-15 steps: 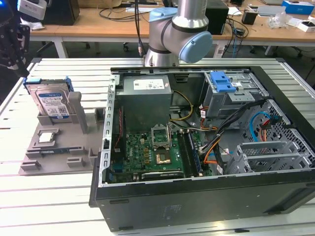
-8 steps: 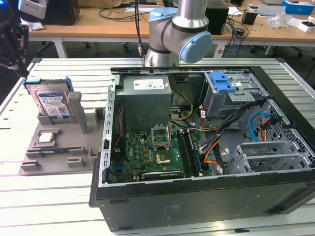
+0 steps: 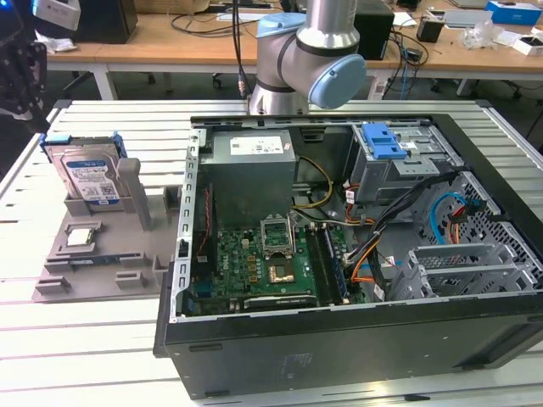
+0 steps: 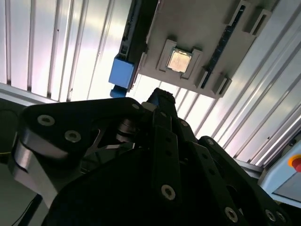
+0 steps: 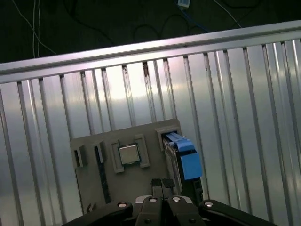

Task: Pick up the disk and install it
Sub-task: 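Pick up the disk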

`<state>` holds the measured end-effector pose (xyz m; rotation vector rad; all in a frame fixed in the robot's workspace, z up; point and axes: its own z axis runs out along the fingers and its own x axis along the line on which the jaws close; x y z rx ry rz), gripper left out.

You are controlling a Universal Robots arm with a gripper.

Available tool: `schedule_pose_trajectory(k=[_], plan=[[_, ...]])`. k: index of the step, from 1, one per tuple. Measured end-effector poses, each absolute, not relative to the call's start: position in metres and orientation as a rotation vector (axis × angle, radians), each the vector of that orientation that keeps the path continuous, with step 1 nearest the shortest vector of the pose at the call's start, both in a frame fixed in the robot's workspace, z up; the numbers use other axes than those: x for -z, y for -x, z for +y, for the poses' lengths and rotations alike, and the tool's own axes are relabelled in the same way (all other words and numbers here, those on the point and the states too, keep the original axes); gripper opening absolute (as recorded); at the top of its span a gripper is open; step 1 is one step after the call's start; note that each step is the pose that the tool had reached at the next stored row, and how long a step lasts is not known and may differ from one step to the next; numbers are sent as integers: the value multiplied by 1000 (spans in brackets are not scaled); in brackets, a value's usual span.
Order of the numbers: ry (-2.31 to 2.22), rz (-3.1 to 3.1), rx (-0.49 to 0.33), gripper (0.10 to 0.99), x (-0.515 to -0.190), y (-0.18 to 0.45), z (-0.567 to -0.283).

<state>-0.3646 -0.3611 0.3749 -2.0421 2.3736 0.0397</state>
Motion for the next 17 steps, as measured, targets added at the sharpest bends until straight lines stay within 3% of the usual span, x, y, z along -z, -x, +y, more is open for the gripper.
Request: schedule_pose_trajectory(k=[17], plan=[[2218, 2213, -41, 106, -375, 365, -361]])
